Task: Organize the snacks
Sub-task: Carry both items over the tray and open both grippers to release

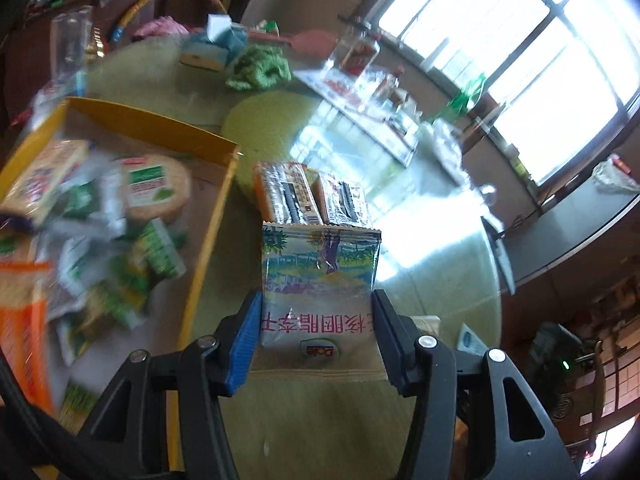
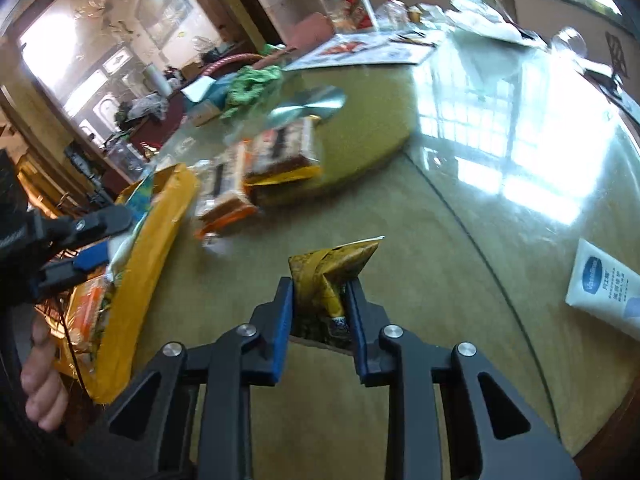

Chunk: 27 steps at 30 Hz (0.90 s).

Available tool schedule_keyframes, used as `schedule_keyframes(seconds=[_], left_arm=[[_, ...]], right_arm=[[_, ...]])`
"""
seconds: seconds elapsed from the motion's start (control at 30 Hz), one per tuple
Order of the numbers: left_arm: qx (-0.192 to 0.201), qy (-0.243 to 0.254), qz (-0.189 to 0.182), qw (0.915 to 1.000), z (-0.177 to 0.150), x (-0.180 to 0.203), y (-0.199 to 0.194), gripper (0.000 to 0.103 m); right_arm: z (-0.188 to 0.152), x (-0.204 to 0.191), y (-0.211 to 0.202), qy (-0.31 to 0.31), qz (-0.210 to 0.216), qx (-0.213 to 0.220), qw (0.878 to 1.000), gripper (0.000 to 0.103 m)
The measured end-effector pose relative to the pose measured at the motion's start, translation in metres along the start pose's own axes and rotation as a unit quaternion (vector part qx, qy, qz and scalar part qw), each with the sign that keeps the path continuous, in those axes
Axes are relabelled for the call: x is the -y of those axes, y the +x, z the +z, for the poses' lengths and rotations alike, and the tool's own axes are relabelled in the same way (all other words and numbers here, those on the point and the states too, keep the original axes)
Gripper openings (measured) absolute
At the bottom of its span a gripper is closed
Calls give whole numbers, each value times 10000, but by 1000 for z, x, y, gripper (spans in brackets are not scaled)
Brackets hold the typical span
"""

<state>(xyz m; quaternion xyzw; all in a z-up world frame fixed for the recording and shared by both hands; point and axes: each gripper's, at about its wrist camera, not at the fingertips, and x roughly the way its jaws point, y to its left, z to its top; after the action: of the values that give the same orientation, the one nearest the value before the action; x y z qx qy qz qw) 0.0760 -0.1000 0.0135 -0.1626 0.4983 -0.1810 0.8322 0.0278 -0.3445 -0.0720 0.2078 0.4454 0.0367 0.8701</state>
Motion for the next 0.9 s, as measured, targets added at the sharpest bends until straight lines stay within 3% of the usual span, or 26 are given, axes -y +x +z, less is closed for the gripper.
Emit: schedule_keyframes(seconds=[0.17, 0.37, 0.63, 0.9], left_arm=[[485, -144, -190, 9985, -20, -21, -63, 54], [947, -461, 96, 9944, -26, -69, -118, 54], [1228, -1092, 478, 9852, -17, -141, -141, 54], [906, -1169, 544, 9875, -3, -195, -123, 54]], right_arm=[[0, -34, -9, -313, 223, 59, 9992, 28], [-4, -87, -9, -761, 615, 18, 9952, 28], [-10, -158, 1, -1346, 1009, -122, 9857, 28], [-1, -211, 31, -1667, 1246, -369, 9774, 27]])
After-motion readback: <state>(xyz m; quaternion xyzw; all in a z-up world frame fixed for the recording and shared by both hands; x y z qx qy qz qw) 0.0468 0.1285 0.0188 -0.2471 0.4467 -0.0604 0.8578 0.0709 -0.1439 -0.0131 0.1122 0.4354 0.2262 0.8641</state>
